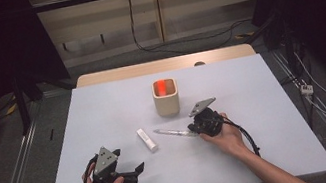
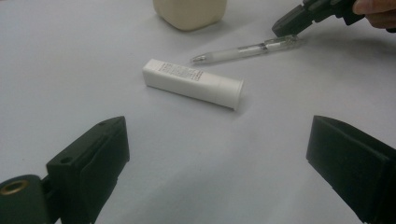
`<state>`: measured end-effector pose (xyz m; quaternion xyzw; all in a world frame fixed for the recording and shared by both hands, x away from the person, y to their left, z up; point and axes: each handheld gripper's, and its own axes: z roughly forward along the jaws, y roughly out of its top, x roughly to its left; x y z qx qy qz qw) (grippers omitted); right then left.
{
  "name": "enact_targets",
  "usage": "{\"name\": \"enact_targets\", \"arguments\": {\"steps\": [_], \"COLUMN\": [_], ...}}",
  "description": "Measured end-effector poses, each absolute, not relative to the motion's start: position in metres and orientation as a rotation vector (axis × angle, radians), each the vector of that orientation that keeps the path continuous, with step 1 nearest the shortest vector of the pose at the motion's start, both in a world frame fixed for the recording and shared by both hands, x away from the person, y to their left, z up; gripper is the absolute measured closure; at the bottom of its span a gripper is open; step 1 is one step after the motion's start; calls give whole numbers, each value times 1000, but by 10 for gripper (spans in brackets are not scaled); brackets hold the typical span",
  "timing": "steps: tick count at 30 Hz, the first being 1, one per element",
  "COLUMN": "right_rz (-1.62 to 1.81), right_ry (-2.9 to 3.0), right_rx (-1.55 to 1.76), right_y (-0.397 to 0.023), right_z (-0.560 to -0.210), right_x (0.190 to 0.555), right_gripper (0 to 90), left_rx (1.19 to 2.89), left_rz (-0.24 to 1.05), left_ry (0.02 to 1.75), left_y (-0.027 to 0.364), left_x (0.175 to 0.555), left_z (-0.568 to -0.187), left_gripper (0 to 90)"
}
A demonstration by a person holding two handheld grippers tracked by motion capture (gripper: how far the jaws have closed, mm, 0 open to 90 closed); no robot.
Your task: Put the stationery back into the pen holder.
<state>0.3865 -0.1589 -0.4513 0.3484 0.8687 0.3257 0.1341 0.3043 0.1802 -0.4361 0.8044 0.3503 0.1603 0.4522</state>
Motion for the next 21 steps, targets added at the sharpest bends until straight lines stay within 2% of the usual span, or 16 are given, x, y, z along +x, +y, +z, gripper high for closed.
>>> {"name": "enact_targets", "arguments": {"steps": [21], "right_rz": [952], "right_ry": [2570], "right_rx": [982], "right_y": [-157], "right_z": [-449], "right_x": [366], "right_gripper": [900], "left_rx": [1991], "left_rz": [397], "left_ry": [867], "left_y": [183], "left_x": [304], "left_z": [-436], "left_gripper": [59]}}
